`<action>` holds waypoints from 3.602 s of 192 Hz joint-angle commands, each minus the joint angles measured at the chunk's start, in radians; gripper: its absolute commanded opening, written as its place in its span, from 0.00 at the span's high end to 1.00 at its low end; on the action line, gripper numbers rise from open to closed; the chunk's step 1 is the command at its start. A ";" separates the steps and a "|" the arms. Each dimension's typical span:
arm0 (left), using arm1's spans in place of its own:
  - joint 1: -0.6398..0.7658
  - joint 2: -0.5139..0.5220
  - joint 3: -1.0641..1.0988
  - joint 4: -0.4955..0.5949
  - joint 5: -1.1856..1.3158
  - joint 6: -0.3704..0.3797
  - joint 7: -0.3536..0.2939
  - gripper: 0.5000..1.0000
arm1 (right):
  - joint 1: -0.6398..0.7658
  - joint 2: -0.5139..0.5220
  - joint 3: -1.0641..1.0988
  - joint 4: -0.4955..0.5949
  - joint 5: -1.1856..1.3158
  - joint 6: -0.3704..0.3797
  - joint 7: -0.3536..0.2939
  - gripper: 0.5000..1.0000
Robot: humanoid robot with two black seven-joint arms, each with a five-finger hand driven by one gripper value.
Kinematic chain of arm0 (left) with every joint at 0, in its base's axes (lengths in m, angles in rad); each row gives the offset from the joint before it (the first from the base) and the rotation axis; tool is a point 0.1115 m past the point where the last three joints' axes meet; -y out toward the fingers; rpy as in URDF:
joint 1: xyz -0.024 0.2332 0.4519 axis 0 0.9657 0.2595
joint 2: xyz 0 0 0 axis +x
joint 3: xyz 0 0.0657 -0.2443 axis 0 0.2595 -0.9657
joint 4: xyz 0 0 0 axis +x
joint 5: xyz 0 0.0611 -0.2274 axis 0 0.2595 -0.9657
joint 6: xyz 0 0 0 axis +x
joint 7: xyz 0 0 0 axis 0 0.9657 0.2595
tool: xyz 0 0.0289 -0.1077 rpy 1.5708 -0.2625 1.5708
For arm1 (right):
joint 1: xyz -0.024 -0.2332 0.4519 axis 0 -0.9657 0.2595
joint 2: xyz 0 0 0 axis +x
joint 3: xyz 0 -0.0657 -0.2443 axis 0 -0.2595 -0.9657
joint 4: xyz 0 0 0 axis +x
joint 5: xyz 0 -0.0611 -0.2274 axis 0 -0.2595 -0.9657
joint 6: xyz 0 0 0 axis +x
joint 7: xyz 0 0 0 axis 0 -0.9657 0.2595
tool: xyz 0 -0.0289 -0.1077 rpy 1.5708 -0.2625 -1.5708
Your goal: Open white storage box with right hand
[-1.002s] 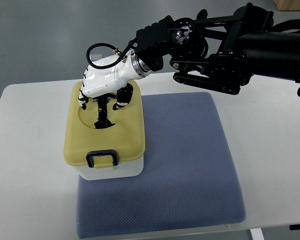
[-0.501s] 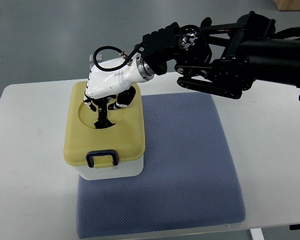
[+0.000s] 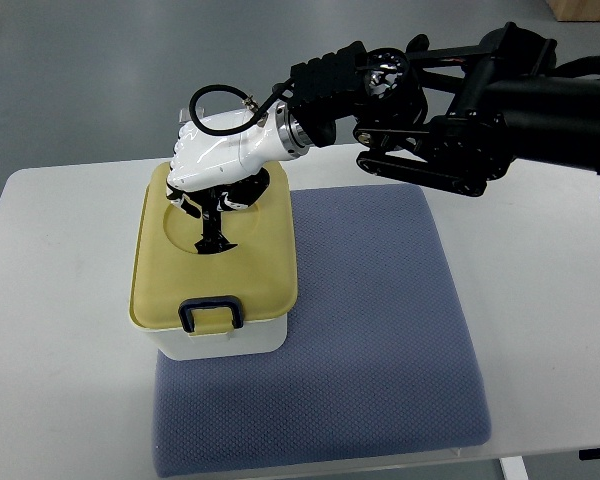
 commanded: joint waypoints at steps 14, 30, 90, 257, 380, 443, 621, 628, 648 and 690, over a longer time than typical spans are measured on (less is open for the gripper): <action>0.000 0.000 0.000 0.000 0.000 0.001 0.000 0.00 | 0.008 -0.008 0.092 0.003 0.005 -0.002 0.044 1.00; 0.000 0.000 0.000 0.000 0.000 -0.001 0.000 0.00 | 0.014 -0.017 0.110 0.005 0.005 -0.003 0.056 1.00; 0.000 0.000 0.000 0.000 0.000 -0.001 0.000 0.00 | 0.031 -0.167 0.179 0.014 0.005 -0.018 0.095 1.00; 0.000 0.000 0.000 0.000 0.000 0.001 0.000 0.00 | -0.341 -0.574 0.106 0.000 -0.017 -0.325 0.095 1.00; 0.000 0.000 0.000 0.000 0.000 -0.001 0.000 0.00 | -0.459 -0.467 0.006 -0.031 -0.015 -0.493 0.095 1.00; 0.000 0.000 0.000 0.000 0.000 0.001 0.000 0.00 | -0.499 -0.427 0.009 -0.014 -0.005 -0.539 0.095 0.23; 0.000 0.000 0.000 0.000 0.000 0.001 0.000 0.00 | -0.402 -0.583 0.115 0.057 0.147 -0.058 0.095 0.14; 0.000 0.000 0.000 0.000 0.000 0.001 0.000 0.00 | -0.402 -0.589 0.132 0.057 0.178 -0.029 0.095 0.14; 0.000 0.000 0.000 0.000 0.000 -0.001 0.000 0.00 | -0.405 -0.600 0.204 0.043 0.299 0.038 0.095 0.13; 0.000 0.000 0.000 0.000 0.000 -0.001 0.000 0.00 | -0.437 -0.594 0.259 0.006 0.739 0.175 0.095 0.13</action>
